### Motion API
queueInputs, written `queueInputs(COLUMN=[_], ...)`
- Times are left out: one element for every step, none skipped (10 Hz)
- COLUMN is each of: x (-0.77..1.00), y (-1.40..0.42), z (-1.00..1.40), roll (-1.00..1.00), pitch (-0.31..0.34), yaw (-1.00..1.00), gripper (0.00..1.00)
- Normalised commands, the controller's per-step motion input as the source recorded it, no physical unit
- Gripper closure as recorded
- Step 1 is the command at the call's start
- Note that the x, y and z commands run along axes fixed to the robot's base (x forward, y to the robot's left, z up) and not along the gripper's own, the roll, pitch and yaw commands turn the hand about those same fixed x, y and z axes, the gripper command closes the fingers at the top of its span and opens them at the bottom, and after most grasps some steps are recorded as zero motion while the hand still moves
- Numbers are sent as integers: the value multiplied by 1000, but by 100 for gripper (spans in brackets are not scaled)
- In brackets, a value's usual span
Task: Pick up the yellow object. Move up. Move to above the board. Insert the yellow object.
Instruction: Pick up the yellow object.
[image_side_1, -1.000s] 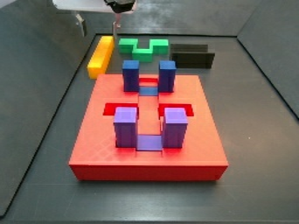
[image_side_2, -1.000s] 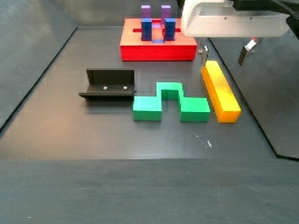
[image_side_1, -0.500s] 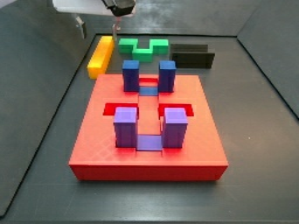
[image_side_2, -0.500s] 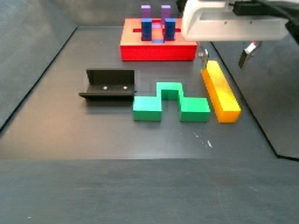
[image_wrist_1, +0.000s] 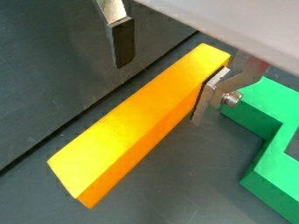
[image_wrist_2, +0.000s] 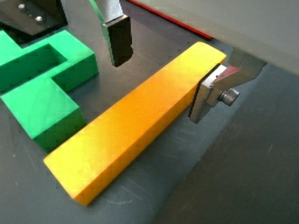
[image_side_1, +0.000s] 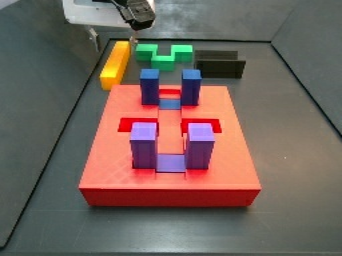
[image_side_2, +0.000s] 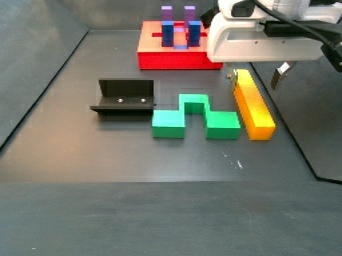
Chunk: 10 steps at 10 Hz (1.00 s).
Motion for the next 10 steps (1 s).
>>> queueInputs(x=[0, 0, 43, 46, 34, 23, 3, 0, 0, 0], y=[6, -34, -43, 0, 0, 0, 0, 0, 0, 0], z=[-180, -186, -174, -154, -166, -191, -243, -311, -291, -243], roll=[-11, 0, -13, -21, -16, -11, -7, -7, 0, 0], pitch=[-4, -11, -7, 0, 0, 0, -10, -26, -20, -11], yaw=[0, 0, 0, 0, 0, 0, 0, 0, 0, 0], gripper=[0, 0, 0, 0, 0, 0, 0, 0, 0, 0])
